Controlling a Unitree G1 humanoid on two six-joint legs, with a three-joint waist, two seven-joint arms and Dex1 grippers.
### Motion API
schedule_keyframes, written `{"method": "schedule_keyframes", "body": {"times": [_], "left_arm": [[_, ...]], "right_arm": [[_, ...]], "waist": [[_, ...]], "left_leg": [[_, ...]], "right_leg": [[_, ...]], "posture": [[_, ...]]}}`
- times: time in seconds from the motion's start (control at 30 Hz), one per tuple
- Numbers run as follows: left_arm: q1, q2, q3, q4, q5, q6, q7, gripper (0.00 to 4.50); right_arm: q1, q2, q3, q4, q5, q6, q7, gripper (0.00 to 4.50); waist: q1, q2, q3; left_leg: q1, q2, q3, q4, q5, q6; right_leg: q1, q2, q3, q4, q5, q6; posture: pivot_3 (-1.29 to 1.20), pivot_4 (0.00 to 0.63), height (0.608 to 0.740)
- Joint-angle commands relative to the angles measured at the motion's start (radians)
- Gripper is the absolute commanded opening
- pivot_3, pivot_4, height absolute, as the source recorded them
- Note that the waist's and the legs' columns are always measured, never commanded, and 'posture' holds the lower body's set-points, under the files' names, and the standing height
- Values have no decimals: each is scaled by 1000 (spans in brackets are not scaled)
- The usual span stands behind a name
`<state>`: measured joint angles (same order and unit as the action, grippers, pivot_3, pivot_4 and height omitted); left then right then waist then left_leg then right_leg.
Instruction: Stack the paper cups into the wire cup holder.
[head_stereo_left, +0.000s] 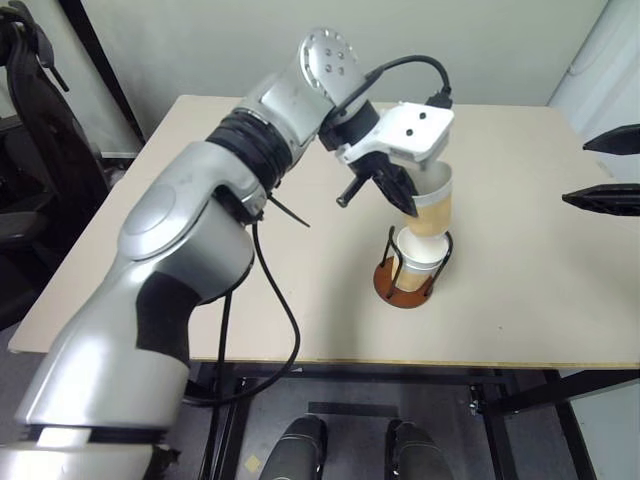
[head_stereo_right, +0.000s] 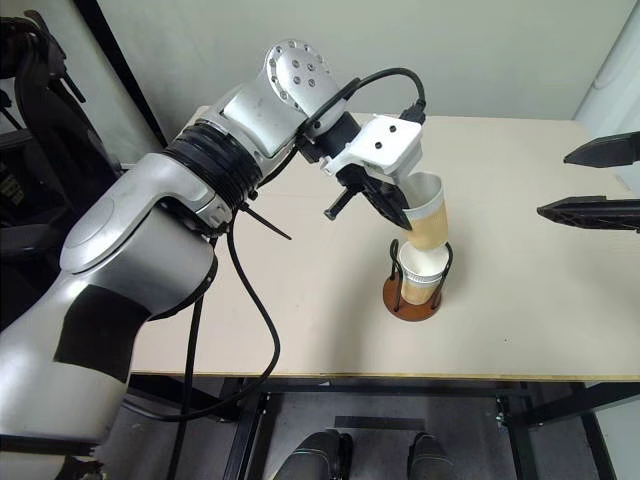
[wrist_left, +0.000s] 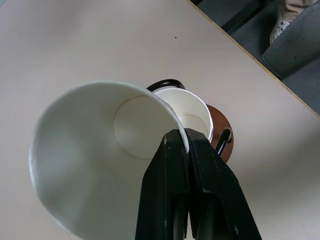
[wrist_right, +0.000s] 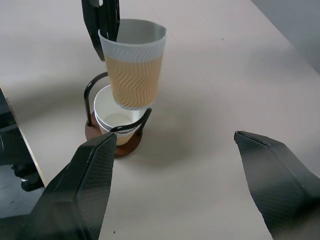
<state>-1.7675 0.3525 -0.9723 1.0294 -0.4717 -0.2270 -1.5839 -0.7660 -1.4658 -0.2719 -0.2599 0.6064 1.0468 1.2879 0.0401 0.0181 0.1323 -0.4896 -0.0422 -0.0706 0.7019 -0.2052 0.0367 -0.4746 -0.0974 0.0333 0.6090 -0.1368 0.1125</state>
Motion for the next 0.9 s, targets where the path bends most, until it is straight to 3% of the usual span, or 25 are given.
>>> {"method": "schedule_keyframes", "body": {"times": [0.03,0.9], "left_arm": [[-13,-5,-4,-14,-5,-18,-30,43],[37,-91,41,72,123,-96,-30,43]], "right_arm": [[-10,-31,-48,-5,25,-13,-16,3912],[-7,-52,-14,8,69,-48,-49,3912]], "waist": [[1,0,0],[1,0,0]], "left_leg": [[0,0,0,0,0,0],[1,-11,0,3,0,11]], "right_leg": [[0,-1,0,0,0,1],[4,-12,-1,0,3,6]], "posture": [[0,150,740],[0,150,740]]}}
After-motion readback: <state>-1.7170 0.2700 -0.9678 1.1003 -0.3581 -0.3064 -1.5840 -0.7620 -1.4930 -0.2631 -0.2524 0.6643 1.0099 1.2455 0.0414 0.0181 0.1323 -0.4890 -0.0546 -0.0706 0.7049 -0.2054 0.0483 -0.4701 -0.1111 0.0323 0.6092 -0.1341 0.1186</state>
